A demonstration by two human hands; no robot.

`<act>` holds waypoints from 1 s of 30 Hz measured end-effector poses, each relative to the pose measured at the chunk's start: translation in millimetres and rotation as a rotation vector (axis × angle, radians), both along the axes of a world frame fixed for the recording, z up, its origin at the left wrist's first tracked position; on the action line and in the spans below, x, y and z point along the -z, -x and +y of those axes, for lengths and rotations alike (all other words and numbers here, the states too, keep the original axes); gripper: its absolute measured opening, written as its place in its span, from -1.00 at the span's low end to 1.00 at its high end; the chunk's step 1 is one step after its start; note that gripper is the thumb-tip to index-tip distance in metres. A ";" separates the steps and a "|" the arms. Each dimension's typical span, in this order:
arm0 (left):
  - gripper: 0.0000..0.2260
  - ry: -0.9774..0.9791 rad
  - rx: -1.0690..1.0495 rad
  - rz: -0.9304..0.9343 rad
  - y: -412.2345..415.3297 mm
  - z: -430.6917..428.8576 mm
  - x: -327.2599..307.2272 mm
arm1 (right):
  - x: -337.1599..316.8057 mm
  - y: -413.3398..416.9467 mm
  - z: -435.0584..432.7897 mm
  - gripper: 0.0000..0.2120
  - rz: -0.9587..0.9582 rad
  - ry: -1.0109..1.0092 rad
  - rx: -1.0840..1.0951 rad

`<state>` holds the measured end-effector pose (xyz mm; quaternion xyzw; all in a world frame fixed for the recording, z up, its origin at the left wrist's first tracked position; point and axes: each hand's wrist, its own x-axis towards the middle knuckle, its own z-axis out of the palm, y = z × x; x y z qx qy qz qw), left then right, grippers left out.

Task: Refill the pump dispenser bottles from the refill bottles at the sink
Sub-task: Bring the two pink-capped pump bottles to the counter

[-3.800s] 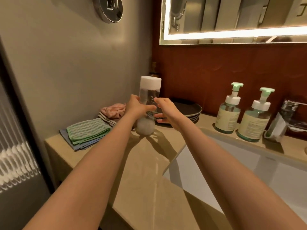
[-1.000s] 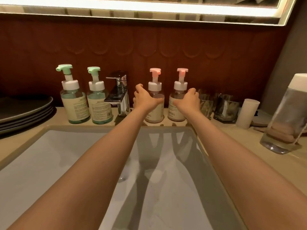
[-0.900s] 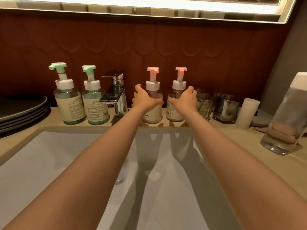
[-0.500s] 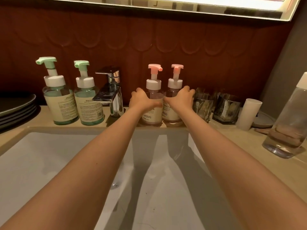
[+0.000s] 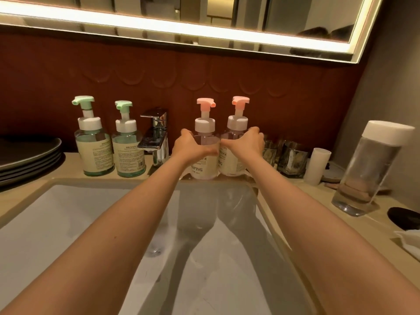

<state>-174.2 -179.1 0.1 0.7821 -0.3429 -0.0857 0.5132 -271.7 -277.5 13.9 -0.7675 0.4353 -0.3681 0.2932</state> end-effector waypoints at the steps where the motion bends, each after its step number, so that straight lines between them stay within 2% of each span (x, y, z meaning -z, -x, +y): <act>1: -0.19 0.000 0.008 -0.005 4.7 3.7 -2.6 | -3.1 6.1 3.7 -0.18 -0.001 -0.002 -0.005; 14: -0.29 0.022 0.174 -0.039 124.4 34.6 -9.9 | -14.8 135.9 42.0 -0.21 -0.004 -0.002 0.094; 23: -0.31 0.045 0.334 0.038 210.5 38.2 9.0 | 3.2 229.1 59.3 -0.23 -0.031 -0.056 0.212; 30: -0.30 0.001 0.408 -0.011 267.2 34.0 20.4 | 25.1 289.7 64.2 -0.22 -0.066 -0.092 0.322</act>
